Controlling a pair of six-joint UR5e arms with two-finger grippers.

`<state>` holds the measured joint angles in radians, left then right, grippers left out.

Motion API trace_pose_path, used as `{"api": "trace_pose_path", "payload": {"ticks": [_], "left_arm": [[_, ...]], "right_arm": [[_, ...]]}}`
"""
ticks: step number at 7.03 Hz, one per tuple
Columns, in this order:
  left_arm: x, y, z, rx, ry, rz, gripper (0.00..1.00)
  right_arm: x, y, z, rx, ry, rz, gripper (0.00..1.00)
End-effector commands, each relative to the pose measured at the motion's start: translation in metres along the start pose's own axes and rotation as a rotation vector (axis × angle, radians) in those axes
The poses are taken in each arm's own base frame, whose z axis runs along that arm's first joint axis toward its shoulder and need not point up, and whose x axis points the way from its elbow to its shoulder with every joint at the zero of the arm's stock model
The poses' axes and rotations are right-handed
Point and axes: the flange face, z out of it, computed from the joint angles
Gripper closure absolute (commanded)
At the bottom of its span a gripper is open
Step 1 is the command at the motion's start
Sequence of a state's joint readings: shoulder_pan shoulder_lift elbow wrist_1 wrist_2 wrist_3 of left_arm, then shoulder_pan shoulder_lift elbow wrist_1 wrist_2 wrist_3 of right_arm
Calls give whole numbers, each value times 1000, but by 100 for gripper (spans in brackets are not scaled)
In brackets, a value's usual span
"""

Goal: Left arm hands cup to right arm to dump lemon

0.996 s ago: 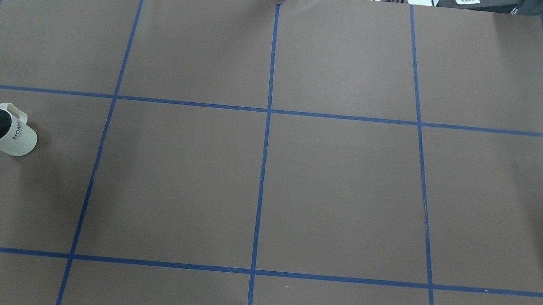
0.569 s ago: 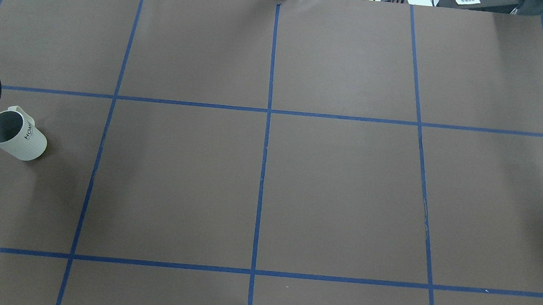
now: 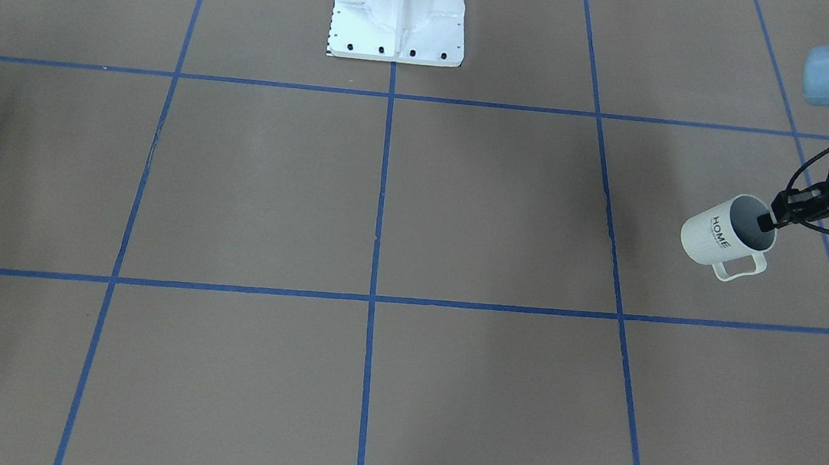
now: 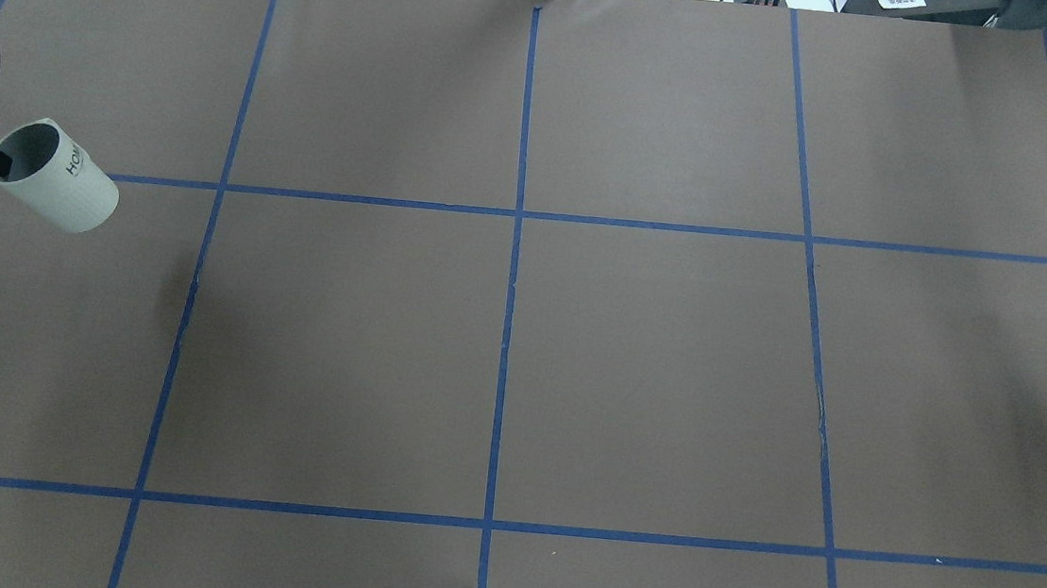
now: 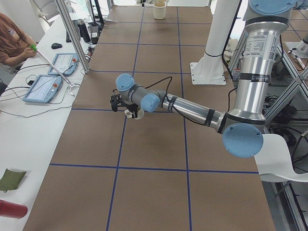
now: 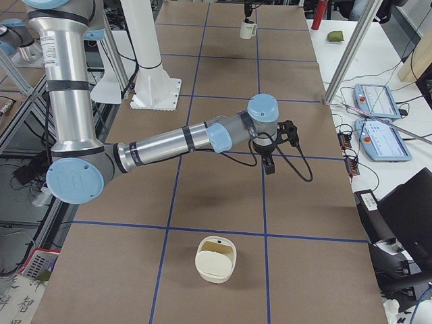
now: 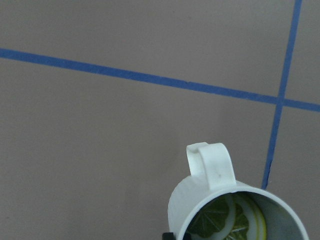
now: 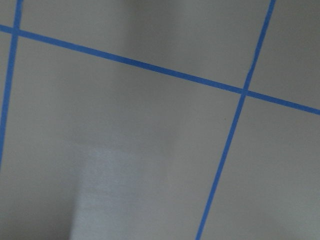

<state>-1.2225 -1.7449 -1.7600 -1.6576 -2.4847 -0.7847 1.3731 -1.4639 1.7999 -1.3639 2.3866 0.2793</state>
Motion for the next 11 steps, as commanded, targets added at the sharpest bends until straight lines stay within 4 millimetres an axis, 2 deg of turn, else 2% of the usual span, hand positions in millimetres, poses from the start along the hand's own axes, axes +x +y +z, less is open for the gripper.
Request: {"api": "trace_pose_path", "payload": {"ticks": [1, 2, 3, 4, 5, 6, 7, 8, 9, 10, 11], "left_arm": [[78, -31, -44, -19, -31, -143, 100], [104, -40, -52, -6, -18, -222, 100], [130, -50, -58, 2, -8, -287, 100], [163, -54, -58, -1, 2, -369, 100], [189, -46, -44, -14, -9, -415, 100], [210, -39, -33, 2, -26, -451, 100], [234, -29, -22, -9, -25, -489, 100], [260, -14, 1, -35, -22, -557, 100], [298, -16, 13, -44, -22, -613, 100], [328, -14, 22, -61, -28, -635, 100], [347, -9, 24, -71, -26, -654, 100]], "right_arm": [[-91, -43, 25, 38, -26, -59, 0], [-139, -62, 40, 75, 15, -113, 0], [-196, -73, 59, 142, 56, -181, 0], [-240, -66, 83, 229, 58, -212, 1], [-269, -57, 91, 312, 14, -269, 1], [-295, -48, 87, 382, -64, -241, 1], [-320, -36, 93, 467, -119, -265, 1], [-348, -20, 106, 553, -127, -305, 1], [-379, 1, 123, 606, -86, -359, 1], [-405, 22, 137, 654, -39, -396, 1], [-443, 33, 145, 680, -12, -423, 1]]}}
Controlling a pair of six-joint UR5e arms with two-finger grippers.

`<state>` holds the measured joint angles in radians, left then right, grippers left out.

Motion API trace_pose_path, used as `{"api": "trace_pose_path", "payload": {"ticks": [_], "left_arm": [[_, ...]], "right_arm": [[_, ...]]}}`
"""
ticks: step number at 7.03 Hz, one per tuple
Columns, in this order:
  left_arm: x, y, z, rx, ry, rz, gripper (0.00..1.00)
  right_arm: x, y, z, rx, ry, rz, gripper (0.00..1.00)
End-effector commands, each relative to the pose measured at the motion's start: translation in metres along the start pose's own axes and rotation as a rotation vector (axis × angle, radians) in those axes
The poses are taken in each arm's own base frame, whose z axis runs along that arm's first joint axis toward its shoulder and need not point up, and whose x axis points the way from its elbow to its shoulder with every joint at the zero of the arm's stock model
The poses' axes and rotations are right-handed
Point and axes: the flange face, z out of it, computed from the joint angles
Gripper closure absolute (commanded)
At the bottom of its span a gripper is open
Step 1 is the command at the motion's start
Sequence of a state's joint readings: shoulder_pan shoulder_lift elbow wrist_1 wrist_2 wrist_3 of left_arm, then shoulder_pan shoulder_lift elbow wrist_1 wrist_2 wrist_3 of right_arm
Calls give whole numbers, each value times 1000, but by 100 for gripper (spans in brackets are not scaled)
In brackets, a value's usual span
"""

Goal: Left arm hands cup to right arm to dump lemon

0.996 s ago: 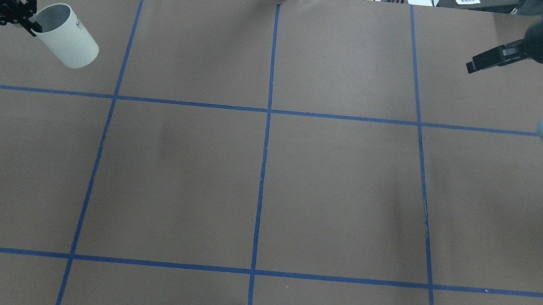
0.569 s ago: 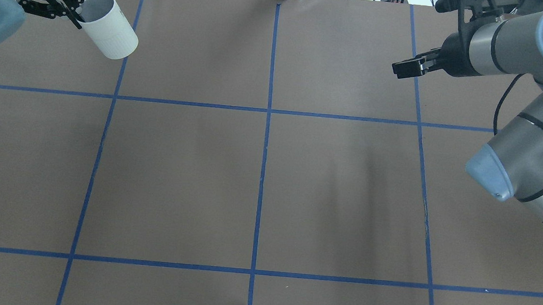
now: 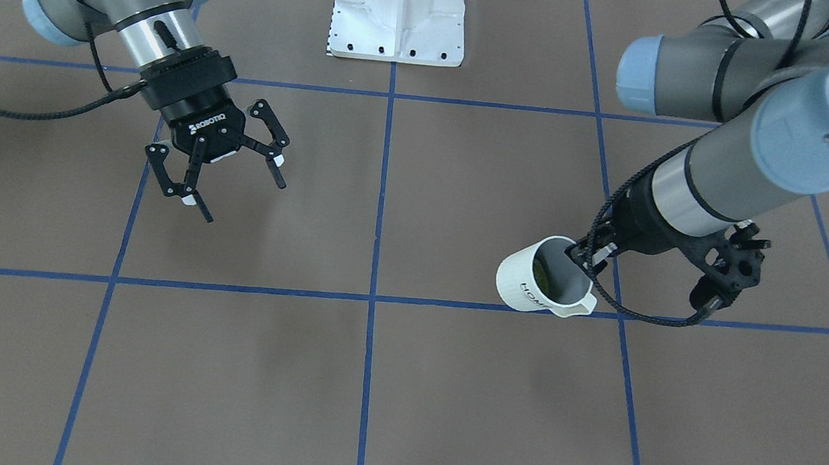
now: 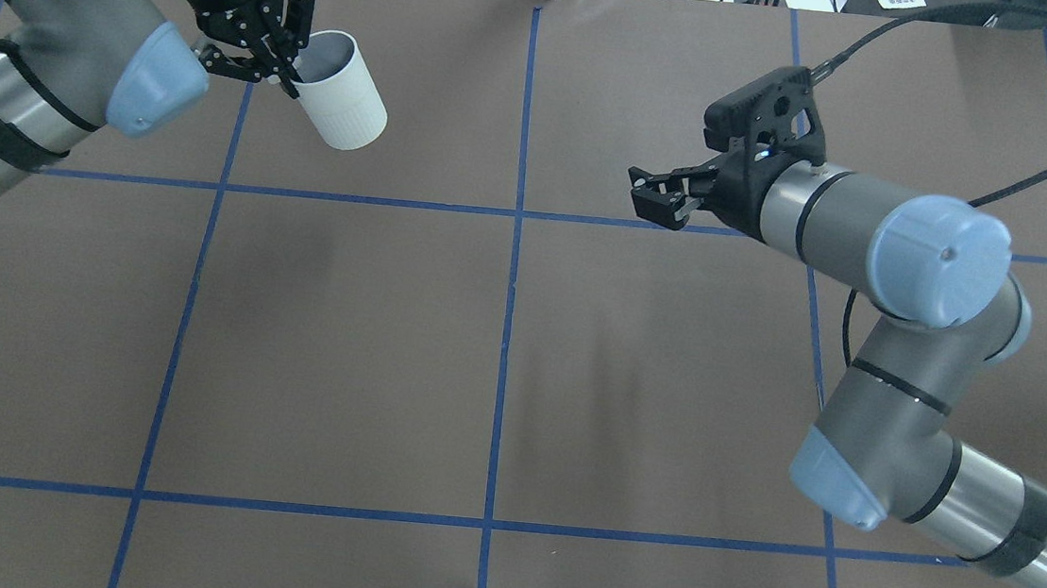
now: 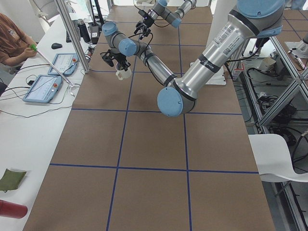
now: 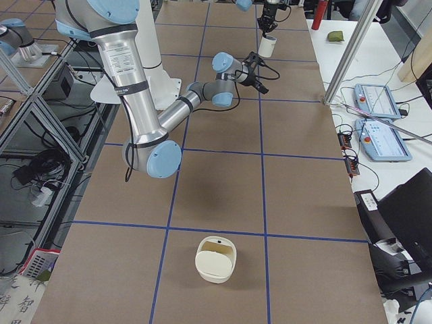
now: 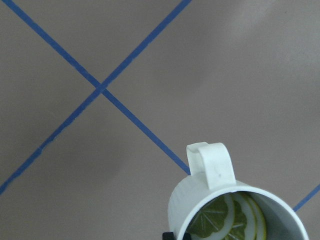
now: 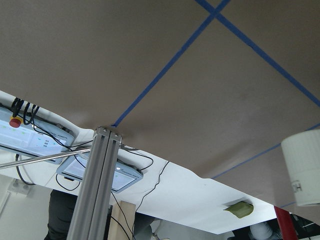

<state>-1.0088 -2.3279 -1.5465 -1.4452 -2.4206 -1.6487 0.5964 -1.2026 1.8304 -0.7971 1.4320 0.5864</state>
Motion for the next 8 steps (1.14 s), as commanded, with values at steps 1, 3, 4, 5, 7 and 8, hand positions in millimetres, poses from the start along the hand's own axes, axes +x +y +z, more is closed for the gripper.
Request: {"api": "trace_pose_path", "payload": {"ticks": [1, 3, 4, 5, 7, 8], "left_arm": [[41, 38, 7, -22, -5, -48, 100], [75, 65, 12, -38, -12, -57, 100], [80, 78, 21, -50, -4, -26, 100], [86, 96, 26, -65, -3, 2, 100], [97, 129, 41, -110, 38, 99, 100], [98, 133, 45, -122, 46, 122, 100]], "right_arm": [[-69, 2, 10, 27, 64, -66, 1], [-97, 20, 13, 34, 94, -84, 1], [-99, 22, 13, 30, 93, -85, 1], [-106, 18, 14, 37, 84, -81, 1], [-110, 16, 17, 40, 81, -76, 1], [-111, 16, 16, 42, 78, -68, 1]]}}
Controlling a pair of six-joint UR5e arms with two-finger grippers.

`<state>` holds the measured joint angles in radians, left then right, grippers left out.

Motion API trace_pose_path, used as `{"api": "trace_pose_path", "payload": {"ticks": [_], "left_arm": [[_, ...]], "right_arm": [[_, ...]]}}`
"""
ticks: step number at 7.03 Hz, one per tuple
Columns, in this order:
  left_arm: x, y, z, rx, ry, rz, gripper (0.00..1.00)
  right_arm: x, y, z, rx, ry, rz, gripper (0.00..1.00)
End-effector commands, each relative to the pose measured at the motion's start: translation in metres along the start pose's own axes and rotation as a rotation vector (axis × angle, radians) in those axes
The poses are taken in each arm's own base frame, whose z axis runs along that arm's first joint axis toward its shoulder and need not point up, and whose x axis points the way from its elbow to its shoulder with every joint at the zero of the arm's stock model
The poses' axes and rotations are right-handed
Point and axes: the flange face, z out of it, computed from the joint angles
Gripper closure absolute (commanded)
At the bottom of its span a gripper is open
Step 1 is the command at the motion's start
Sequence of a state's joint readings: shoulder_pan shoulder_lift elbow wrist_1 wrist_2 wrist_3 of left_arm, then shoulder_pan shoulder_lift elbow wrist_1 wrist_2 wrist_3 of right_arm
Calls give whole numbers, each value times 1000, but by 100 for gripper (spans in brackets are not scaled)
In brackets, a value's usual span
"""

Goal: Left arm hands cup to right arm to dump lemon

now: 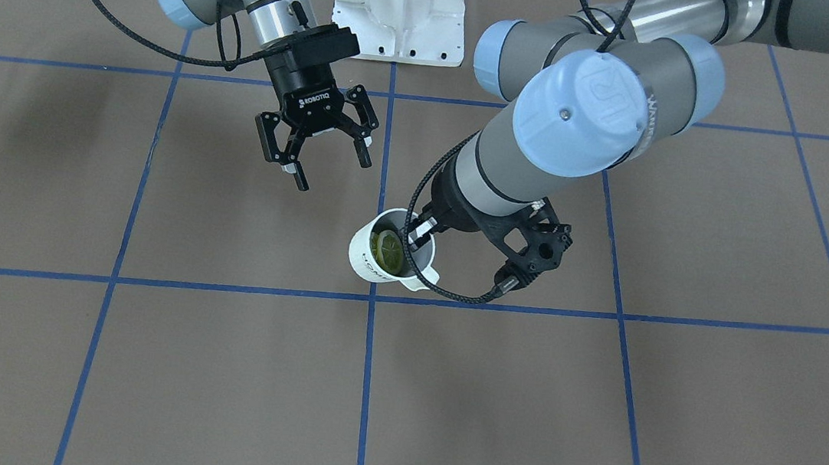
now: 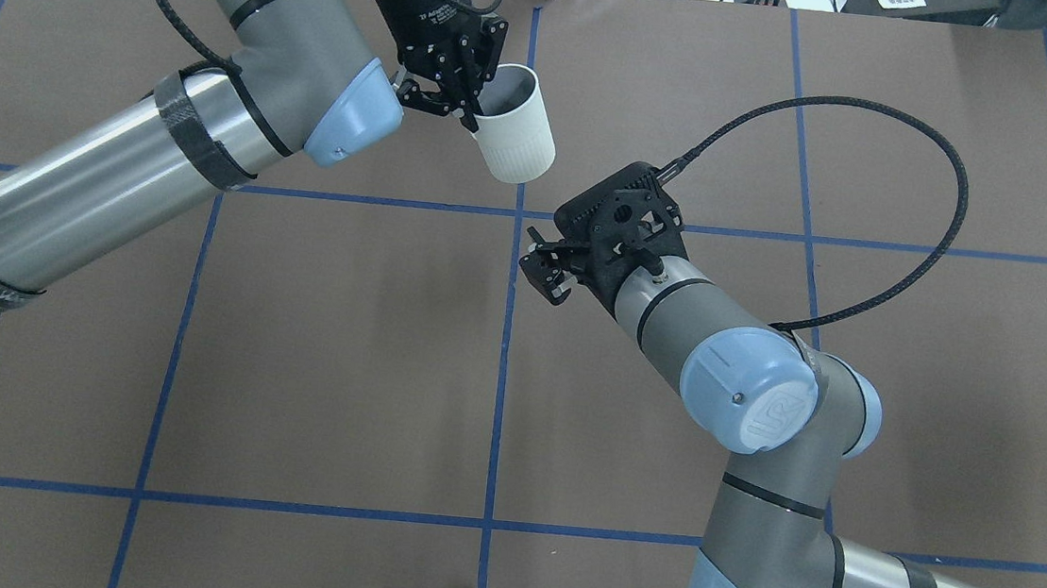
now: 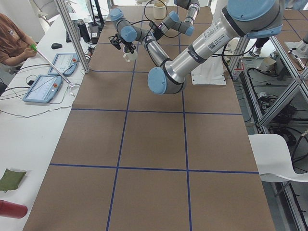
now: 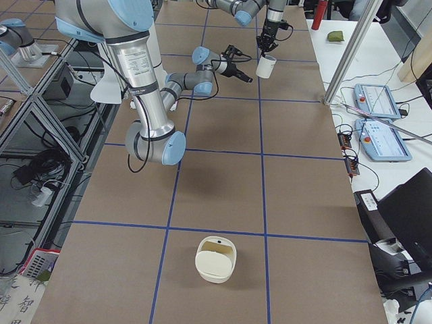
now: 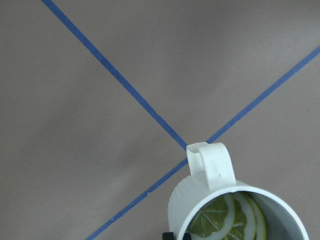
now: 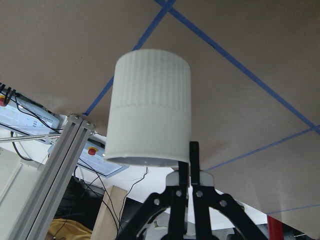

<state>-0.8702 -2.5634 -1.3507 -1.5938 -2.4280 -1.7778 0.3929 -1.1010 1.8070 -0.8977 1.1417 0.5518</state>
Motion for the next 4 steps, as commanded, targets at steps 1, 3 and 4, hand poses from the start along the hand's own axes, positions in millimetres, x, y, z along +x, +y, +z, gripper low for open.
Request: {"api": "trace_pose_path", "payload": {"ticks": [1, 3, 4], "left_arm": [[3, 15, 13, -29, 10, 50, 100], [2, 23, 17, -56, 3, 67, 100], [1, 28, 17, -104, -6, 71, 100]], "right_arm": [[-2, -1, 0, 3, -3, 10, 1], [-2, -1, 0, 3, -3, 10, 1], [-2, -1, 1, 5, 3, 11, 1]]}}
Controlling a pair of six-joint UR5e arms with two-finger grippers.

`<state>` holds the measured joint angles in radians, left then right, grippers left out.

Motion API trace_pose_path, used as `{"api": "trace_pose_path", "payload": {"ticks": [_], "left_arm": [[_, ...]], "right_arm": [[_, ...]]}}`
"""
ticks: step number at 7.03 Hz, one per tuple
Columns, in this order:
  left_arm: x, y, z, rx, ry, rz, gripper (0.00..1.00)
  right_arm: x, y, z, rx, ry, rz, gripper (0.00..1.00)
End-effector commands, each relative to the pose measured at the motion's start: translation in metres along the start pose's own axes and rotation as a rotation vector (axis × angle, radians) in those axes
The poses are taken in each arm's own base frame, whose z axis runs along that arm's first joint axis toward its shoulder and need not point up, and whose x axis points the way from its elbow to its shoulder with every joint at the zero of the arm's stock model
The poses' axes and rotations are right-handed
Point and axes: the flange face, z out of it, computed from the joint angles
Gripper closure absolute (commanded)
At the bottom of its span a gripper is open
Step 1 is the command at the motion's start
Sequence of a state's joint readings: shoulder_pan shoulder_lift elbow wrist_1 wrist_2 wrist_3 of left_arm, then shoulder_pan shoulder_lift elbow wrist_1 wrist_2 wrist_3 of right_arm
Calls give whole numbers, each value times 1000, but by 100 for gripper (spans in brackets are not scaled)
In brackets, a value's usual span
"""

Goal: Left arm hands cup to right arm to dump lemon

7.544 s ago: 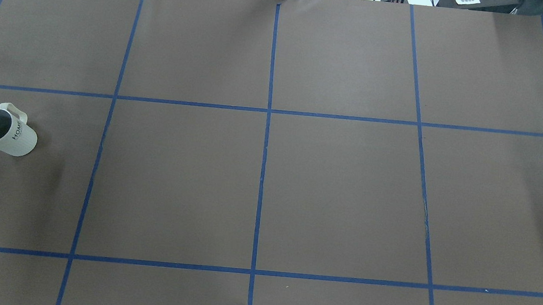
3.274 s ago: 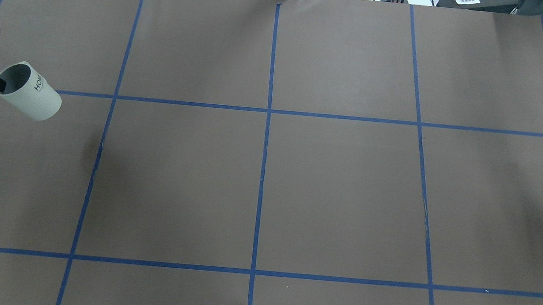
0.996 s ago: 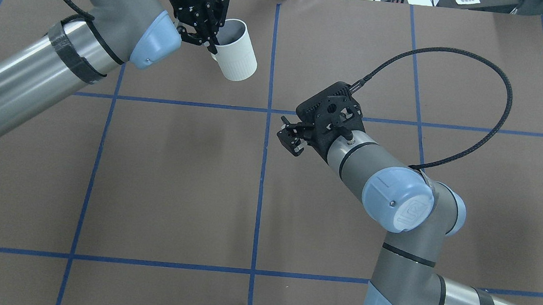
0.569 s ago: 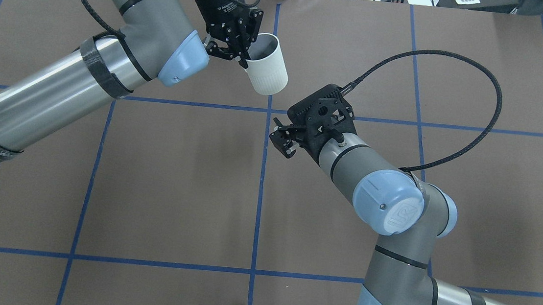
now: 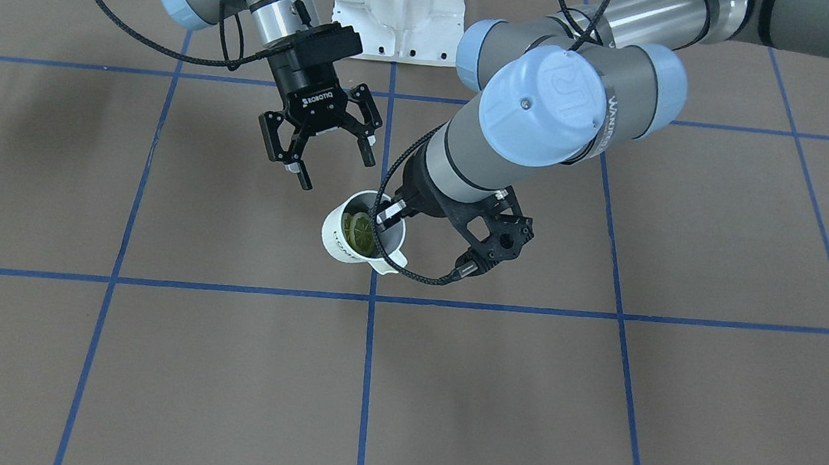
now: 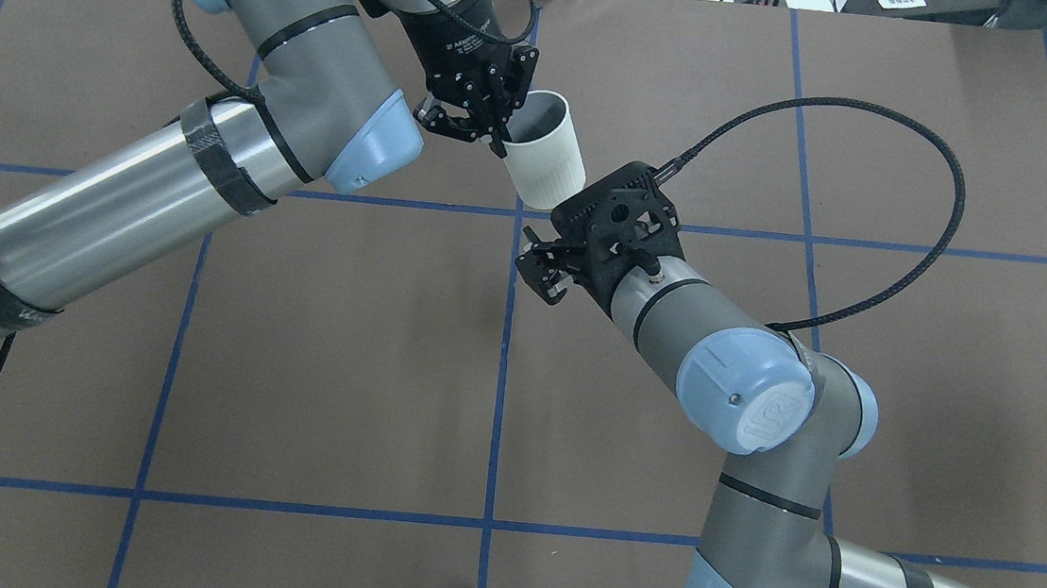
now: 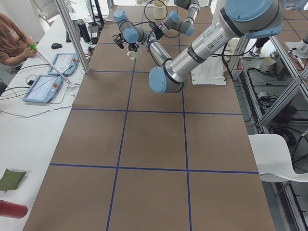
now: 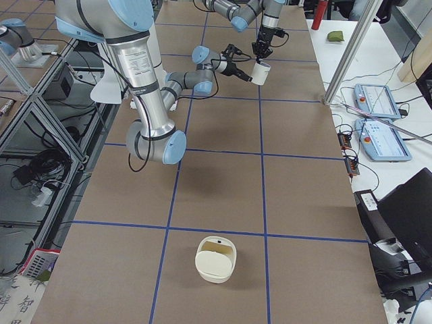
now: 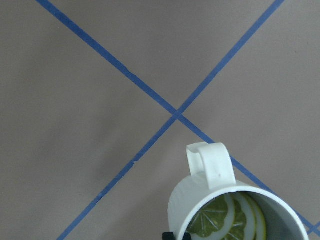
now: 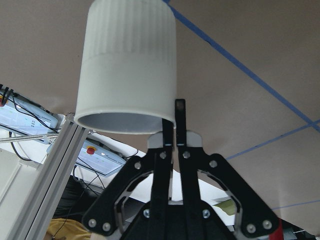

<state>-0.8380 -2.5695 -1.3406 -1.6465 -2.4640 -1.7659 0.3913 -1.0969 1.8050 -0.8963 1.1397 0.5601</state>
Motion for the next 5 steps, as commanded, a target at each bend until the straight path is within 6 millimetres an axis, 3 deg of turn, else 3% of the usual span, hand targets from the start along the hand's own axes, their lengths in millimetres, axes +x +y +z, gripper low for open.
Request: {"api": "trace_pose_path", "payload": {"ticks": [1, 5], "left_arm": [[-1, 9, -1, -62, -8, 10, 100], [-2, 23, 5, -86, -16, 16, 100]], "right_arm": [[1, 0, 1, 4, 7, 1, 1], [3, 1, 3, 4, 15, 0, 1]]}}
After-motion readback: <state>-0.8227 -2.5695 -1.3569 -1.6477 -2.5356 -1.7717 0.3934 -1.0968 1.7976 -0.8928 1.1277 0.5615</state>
